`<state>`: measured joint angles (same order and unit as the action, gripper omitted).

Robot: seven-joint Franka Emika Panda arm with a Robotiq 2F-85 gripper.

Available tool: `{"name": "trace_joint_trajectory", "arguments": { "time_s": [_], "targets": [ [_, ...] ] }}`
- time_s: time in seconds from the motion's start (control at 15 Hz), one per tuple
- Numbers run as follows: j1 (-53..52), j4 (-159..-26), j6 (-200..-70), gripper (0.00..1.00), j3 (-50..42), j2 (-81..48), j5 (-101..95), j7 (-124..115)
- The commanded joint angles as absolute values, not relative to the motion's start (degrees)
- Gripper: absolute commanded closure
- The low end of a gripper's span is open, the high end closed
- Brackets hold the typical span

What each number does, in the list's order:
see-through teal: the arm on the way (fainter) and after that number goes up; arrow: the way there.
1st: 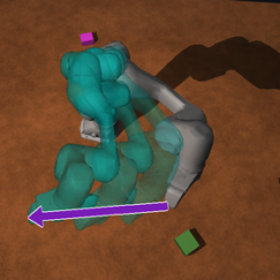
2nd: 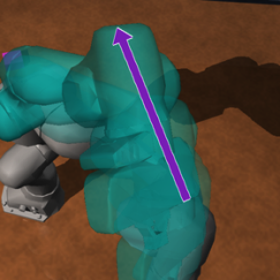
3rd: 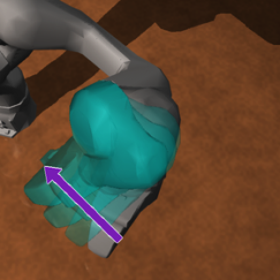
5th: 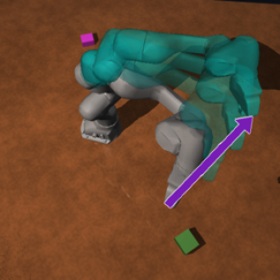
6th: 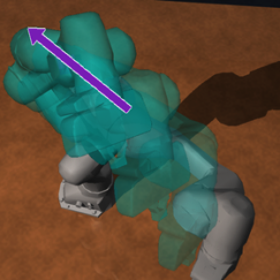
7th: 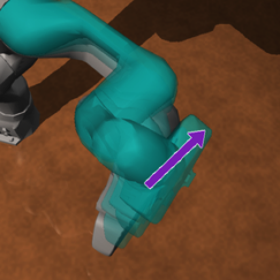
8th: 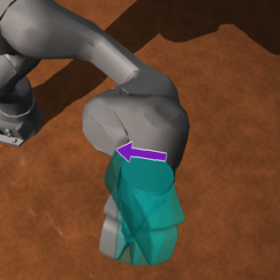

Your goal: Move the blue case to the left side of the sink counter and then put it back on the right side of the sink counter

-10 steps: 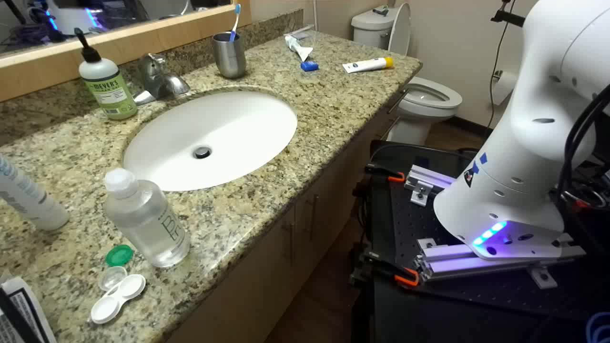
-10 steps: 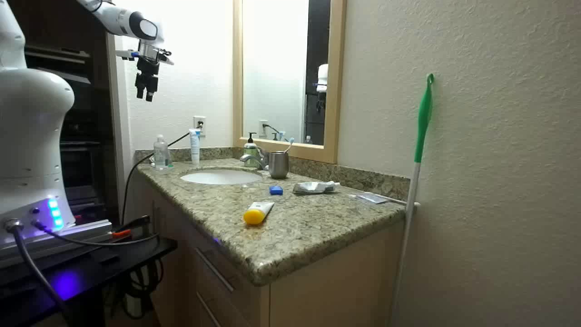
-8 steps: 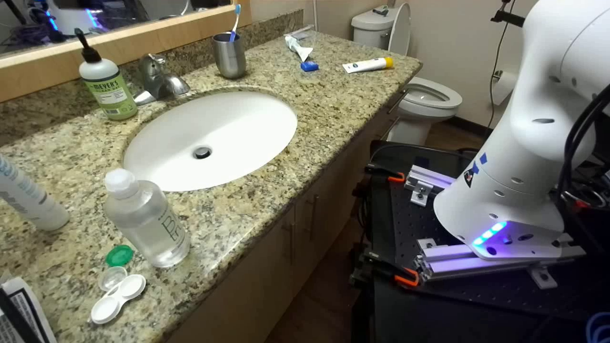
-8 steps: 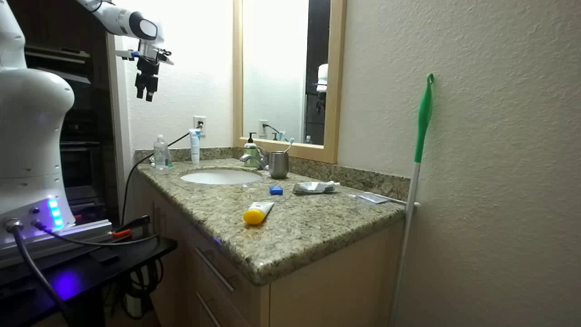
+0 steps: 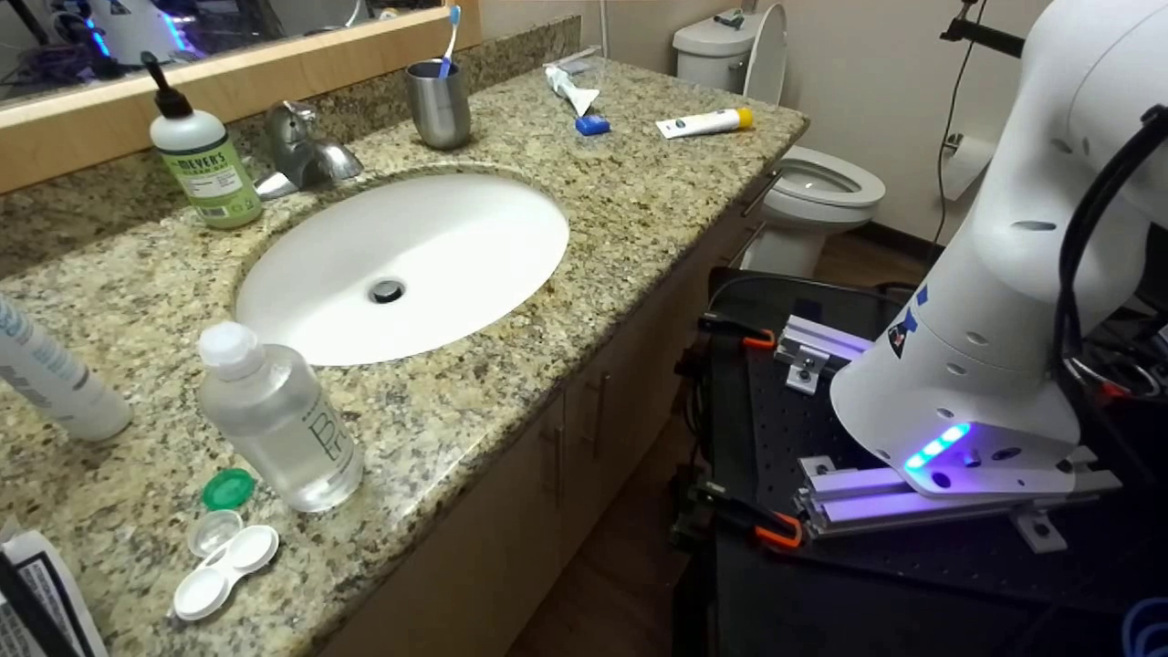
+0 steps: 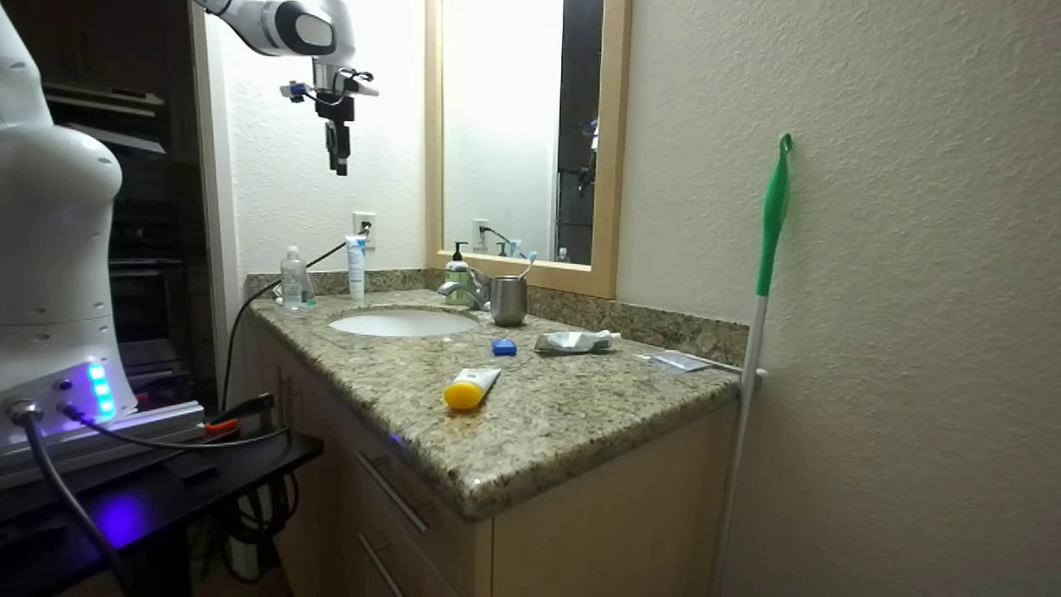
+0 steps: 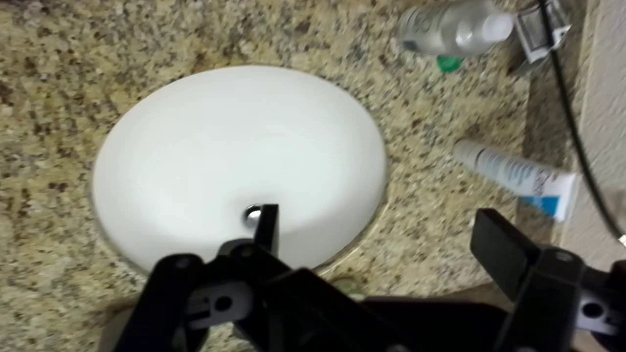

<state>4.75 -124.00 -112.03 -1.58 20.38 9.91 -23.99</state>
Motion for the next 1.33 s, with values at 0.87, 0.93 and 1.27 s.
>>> {"name": "trace_joint_trajectory", "arguments": {
  "time_s": [0.87,0.93,1.27],
  "targets": [
    [19.1,-120.1,-126.0,0.0,-12.8,7.7,3.3,-40.4],
    [20.3,-119.0,-128.0,0.0,-14.6,5.3,2.5,-40.8],
    [22.3,-118.1,-131.1,0.0,-20.2,0.8,0.9,-41.9]
  ]
}}
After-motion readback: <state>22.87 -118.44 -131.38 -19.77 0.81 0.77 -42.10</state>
